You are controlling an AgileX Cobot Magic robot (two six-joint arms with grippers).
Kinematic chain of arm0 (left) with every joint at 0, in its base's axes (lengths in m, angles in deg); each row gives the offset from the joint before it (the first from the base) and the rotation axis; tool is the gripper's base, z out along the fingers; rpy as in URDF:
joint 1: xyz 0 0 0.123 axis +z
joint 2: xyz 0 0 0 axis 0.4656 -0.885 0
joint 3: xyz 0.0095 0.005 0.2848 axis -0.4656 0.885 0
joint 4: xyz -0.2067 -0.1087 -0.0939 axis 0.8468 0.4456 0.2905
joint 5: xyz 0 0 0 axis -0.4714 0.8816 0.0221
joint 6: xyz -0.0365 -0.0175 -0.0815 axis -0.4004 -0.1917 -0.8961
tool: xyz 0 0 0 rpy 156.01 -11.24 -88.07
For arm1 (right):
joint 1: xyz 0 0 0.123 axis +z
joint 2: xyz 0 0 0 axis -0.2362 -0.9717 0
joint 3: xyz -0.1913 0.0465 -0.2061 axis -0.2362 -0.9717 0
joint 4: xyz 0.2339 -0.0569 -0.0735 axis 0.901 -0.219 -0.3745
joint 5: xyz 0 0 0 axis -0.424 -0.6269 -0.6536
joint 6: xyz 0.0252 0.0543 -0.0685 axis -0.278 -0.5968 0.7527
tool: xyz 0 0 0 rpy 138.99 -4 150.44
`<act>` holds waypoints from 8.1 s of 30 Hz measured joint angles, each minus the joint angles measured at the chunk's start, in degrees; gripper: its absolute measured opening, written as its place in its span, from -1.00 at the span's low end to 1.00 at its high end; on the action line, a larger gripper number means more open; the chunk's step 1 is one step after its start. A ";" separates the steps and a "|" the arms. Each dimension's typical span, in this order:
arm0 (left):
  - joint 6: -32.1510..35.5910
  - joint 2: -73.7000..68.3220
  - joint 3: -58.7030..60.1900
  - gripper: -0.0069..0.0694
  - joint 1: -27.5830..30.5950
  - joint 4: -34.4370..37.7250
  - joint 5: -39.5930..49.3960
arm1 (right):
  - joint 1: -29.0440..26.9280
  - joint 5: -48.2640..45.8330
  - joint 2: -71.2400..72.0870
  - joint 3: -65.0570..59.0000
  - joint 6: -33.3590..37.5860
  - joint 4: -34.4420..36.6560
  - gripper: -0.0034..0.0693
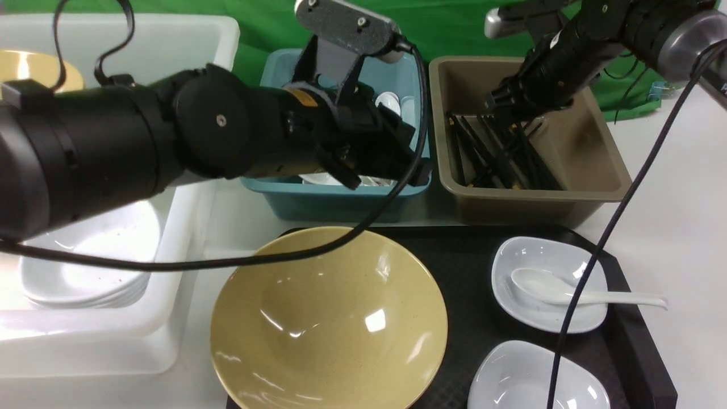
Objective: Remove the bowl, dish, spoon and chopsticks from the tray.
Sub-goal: Use the right arm to grab the soup spoon in the middle, then use the right arm to put the soup spoon into the small storage box in the middle, then use the left arm to grab the yellow noodle bowl on the left, then use the left arm to put the noodle bowl into the large storage box on the left, then use the right arm to grab the plate, then use the right arm to put the plate into the large storage box on the left
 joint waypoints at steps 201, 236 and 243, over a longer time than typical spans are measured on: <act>-19.17 9.17 -19.40 -0.84 15.61 -17.54 57.35 | 21.91 -1.93 52.94 -61.18 1.57 3.59 0.03; 4.78 20.47 7.50 -0.83 12.31 -2.00 43.52 | 33.95 9.42 41.53 -61.40 -12.61 -0.14 -0.80; -9.61 26.05 -1.13 -0.83 28.91 -11.07 43.80 | 33.95 4.51 40.40 -38.70 -5.20 3.22 -0.82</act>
